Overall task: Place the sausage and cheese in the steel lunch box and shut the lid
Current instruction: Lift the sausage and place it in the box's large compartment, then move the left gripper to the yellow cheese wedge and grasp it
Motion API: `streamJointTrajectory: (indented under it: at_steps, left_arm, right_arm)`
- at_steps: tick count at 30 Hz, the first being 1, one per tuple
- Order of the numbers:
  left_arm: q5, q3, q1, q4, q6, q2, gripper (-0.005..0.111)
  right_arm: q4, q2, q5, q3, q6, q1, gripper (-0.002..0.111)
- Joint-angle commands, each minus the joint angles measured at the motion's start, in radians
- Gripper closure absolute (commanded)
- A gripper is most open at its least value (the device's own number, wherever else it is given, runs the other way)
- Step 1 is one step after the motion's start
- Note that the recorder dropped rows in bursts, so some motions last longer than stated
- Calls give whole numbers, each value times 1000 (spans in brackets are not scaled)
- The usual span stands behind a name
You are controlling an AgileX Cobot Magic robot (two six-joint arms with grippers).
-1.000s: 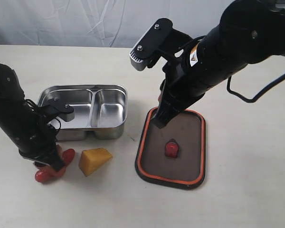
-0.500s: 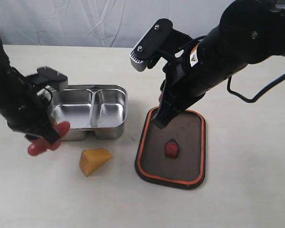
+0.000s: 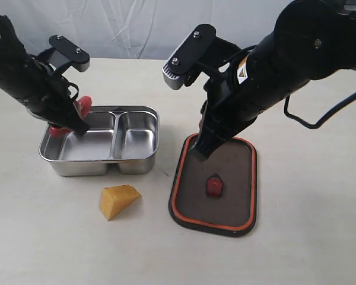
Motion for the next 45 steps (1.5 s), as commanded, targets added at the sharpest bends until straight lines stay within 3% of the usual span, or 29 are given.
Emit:
streamJointTrajectory:
  at_steps: [1,4,10,14,20,28,31,37,45]
  left_arm:
    - [-70,-30,-3,-5,-11,49,106]
    - [-78,-30,-3,-7,-11,55,98]
    - [-32,-30,-3,-25,-13,55,57]
    - [-16,-30,-3,-25,-13,55,44]
    - [17,-30,-3,-113,-13,24,44]
    - [359,-30,-3,-237,9,-13,44]
    - [426,-30,-3,-292,7,-13,44]
    - [468,-30,-27,-356,9,-13,44]
    - [330,33,-183,-274,74,-13,44]
  right_arm:
    - [-9,-9,4,1,15,-2,108]
    - [-3,-9,8,1,21,-2,108]
    - [-3,-9,8,1,24,-2,108]
    - [-3,-9,8,1,24,-2,108]
    - [-3,-9,27,1,24,-2,108]
    - [-55,-9,67,1,40,-2,108]
    - [-55,-9,50,1,56,-2,108]
    - [-126,-9,51,1,116,-2,108]
    - [-143,-9,50,1,132,-2,108]
